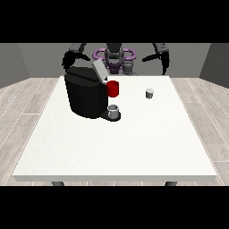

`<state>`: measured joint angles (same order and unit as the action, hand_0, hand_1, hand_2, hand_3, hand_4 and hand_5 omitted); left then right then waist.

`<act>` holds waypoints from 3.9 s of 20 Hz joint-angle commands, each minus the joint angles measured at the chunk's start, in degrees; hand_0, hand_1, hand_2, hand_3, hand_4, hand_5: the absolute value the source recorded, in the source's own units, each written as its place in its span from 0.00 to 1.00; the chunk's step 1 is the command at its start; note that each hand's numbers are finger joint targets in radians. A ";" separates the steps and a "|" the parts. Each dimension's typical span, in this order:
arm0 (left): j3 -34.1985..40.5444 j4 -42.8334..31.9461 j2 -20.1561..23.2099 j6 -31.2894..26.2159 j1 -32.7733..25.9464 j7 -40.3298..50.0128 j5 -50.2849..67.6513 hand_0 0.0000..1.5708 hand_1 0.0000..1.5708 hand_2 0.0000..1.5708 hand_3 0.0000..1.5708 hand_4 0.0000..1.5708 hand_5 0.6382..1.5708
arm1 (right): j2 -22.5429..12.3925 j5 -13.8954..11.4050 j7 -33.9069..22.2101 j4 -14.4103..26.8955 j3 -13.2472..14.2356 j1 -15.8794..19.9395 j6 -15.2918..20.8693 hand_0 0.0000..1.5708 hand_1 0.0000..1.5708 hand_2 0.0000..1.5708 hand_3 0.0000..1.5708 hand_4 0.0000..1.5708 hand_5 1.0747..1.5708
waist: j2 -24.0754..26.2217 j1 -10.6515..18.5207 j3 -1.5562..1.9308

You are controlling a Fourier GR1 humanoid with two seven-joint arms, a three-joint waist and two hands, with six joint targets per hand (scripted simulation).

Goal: Insert the coffee pod into the coffee machine and close the lid

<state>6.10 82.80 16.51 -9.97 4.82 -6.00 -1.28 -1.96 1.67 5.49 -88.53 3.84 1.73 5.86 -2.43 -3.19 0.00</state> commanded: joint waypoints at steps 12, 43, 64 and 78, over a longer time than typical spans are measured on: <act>4.28 -24.66 5.55 0.44 15.26 -0.61 -6.33 0.00 0.00 0.00 0.00 0.00 1.00 | 0.33 -1.96 -2.31 2.83 -2.36 5.80 0.72 0.00 0.00 0.00 0.00 0.24 1.00 | -6.17 -3.10 -0.01; -3.45 -44.23 4.46 14.26 21.82 -8.91 -28.74 0.46 0.46 0.55 0.41 0.15 1.00 | -3.02 -0.27 -3.17 10.61 1.30 8.55 -0.50 0.00 0.00 0.00 0.00 0.32 1.00 | -4.59 -4.03 -0.01; -4.30 -47.25 6.30 10.87 31.48 -14.17 -33.67 0.92 0.92 0.92 0.88 0.40 1.00 | -0.14 -0.70 -4.09 13.32 -0.23 10.29 2.36 0.00 0.00 0.00 0.00 0.31 1.00 | -2.55 -3.67 0.00; -2.74 -42.16 7.92 -0.04 41.92 -7.57 -32.82 0.80 0.80 0.85 0.82 0.34 1.00 | -0.63 1.07 -2.37 15.08 -0.26 10.24 -0.45 0.00 0.00 0.00 0.00 0.32 1.00 | -0.22 -6.75 0.00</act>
<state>1.54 41.23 22.63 -7.73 44.00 -15.13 -34.76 -2.12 2.61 5.38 -70.97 4.84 12.21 6.67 -2.82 -7.38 0.02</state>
